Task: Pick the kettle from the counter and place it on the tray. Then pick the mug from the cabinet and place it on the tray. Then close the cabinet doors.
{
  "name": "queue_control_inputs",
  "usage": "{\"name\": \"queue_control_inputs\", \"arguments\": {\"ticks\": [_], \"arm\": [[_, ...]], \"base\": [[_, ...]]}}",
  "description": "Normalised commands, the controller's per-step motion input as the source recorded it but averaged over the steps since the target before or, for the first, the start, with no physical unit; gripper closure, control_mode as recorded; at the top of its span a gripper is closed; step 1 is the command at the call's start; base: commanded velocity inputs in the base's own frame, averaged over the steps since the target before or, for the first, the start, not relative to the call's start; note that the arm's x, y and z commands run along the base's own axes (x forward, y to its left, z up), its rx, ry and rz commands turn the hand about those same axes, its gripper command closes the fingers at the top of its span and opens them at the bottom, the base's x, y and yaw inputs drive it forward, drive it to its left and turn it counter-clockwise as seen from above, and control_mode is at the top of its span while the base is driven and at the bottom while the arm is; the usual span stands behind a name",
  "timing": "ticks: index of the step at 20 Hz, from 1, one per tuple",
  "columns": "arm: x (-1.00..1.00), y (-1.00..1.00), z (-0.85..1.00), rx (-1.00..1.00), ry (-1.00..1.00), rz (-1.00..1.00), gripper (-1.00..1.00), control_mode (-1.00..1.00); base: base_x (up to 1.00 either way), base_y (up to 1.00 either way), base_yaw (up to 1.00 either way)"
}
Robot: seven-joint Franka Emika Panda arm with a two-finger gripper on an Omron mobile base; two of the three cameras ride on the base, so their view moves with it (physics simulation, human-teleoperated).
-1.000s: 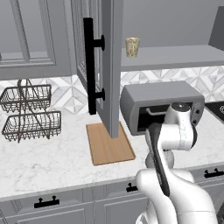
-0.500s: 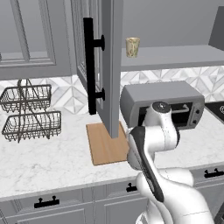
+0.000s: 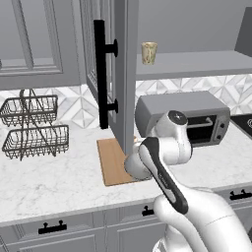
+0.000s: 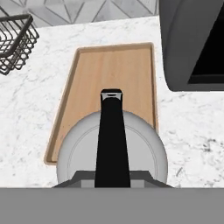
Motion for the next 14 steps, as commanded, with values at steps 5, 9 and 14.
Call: {"name": "queue_control_inputs", "arguments": {"ticks": [5, 9, 14], "arm": [[0.54, 0.30, 0.00, 0.00, -0.04, 0.06, 1.00, -1.00], [0.57, 0.37, 0.03, -0.03, 0.00, 0.00, 1.00, -1.00], [0.54, 0.16, 0.04, -0.01, 0.00, -0.01, 1.00, -1.00]], "base": [[0.00, 0.00, 0.00], [0.00, 0.00, 0.00], [0.00, 0.00, 0.00]]}}
